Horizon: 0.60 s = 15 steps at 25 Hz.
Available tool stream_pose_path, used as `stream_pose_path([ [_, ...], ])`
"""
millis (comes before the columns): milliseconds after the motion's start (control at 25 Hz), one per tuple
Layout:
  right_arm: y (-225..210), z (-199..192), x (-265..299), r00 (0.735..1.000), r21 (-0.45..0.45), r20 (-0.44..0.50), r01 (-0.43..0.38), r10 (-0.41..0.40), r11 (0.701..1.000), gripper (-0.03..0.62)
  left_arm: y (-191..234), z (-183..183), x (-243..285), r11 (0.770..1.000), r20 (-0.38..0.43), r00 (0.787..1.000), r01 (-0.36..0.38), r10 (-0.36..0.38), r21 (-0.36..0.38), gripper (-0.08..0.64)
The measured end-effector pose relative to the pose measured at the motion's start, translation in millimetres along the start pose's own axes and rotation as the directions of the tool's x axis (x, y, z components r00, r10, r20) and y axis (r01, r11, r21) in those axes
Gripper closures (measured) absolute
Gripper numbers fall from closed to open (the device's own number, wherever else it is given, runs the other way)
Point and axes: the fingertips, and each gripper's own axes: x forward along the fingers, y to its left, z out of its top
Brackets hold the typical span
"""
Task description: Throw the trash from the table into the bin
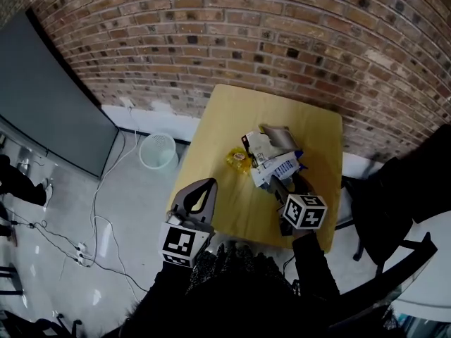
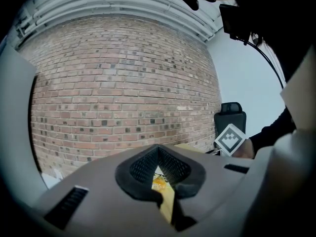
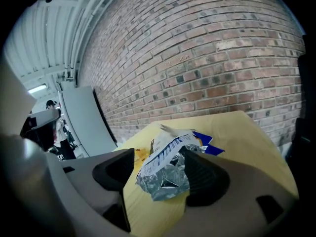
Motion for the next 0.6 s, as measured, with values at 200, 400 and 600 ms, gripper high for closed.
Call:
stream_pose_path([
  [200,-9,-4,24,0.999,0.046,-0.049,-0.006,0.008,0.999,0.291,0,-2,-2,1.0,-0.006,1.0,-0.002,0.002,0.002,0.554],
  [400,-14,-7,30,0.997,0.085,-0.077,-0.017,0.023,0.996,0.313,1,-6,-4,1.0,-0.014,1.0,-0.017,0.017,0.002,0.554],
  [600,0,5,19,0.998,-0.032,-0.026,-0.061,0.061,0.998,0.58,4,-8,-7,1.0,-0.014,1.0,-0.024,0.024,-0.014,0.554],
])
